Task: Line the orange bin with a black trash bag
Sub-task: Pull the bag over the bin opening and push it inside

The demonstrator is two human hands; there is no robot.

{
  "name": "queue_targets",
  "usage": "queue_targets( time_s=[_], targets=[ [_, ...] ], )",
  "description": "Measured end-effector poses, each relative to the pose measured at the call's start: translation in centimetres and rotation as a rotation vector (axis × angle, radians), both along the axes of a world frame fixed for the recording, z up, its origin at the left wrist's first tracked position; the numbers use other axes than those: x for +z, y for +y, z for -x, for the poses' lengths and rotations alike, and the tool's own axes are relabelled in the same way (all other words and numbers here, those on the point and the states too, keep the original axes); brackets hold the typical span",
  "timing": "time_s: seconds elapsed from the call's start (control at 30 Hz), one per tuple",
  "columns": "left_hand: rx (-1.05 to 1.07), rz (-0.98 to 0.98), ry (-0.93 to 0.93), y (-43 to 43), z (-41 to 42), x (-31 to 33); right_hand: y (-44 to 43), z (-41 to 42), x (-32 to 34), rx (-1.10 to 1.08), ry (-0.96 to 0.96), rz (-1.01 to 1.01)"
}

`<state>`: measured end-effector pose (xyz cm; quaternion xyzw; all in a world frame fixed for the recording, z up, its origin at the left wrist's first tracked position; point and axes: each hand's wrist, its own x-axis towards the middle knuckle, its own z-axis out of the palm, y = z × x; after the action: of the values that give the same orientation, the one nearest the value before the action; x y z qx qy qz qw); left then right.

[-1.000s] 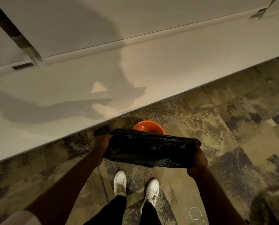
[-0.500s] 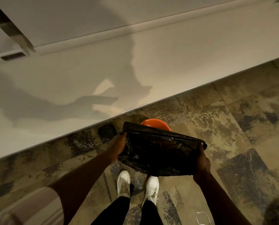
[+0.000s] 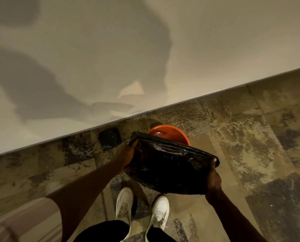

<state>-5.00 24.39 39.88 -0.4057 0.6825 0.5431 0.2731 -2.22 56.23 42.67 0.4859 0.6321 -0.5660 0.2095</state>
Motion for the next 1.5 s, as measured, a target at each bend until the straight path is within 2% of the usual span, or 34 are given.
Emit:
queue_targets(
  time_s=[0.1,0.23,0.33,0.53,0.67,0.8,1.07,1.13,1.23,1.37,1.5],
  targets=[
    [-0.094,0.056,-0.025,-0.5,-0.6,-4.5,0.3,-0.4,-5.0,0.054,-0.042,-0.01],
    [-0.11,0.04,-0.036,-3.8,-3.1,-18.1,0.5,-2.0,-11.2,0.073,-0.059,-0.024],
    [-0.135,0.081,-0.061,-2.3,-2.7,-17.1,0.7,-2.4,-15.1,0.05,-0.044,-0.051],
    [-0.24,0.079,-0.016,-0.6,-2.2,-21.6,0.9,-2.3,-20.8,-0.05,0.022,-0.003],
    [-0.187,0.083,0.037,0.3,-1.9,-23.5,2.1,-2.7,-23.7,-0.034,0.033,-0.026],
    [-0.233,0.093,0.097,0.4,-1.4,-25.3,3.0,-1.9,-25.5,-0.051,0.06,-0.06],
    [-0.168,0.258,0.238,0.0,2.5,-27.9,3.0,2.2,-27.2,-0.084,0.253,-0.081],
    [-0.15,0.234,0.288,-0.3,4.2,-28.3,3.1,3.5,-28.1,-0.078,0.303,-0.105],
    [-0.197,0.207,0.364,-0.8,6.9,-29.3,3.4,5.5,-29.2,-0.05,0.384,-0.125],
    [-0.407,0.385,0.523,-0.8,10.2,-29.4,4.2,8.1,-30.6,0.019,0.473,-0.176],
    [-0.489,0.438,0.677,0.1,12.8,-28.8,4.6,10.3,-31.2,0.12,0.538,-0.216]
  ],
)
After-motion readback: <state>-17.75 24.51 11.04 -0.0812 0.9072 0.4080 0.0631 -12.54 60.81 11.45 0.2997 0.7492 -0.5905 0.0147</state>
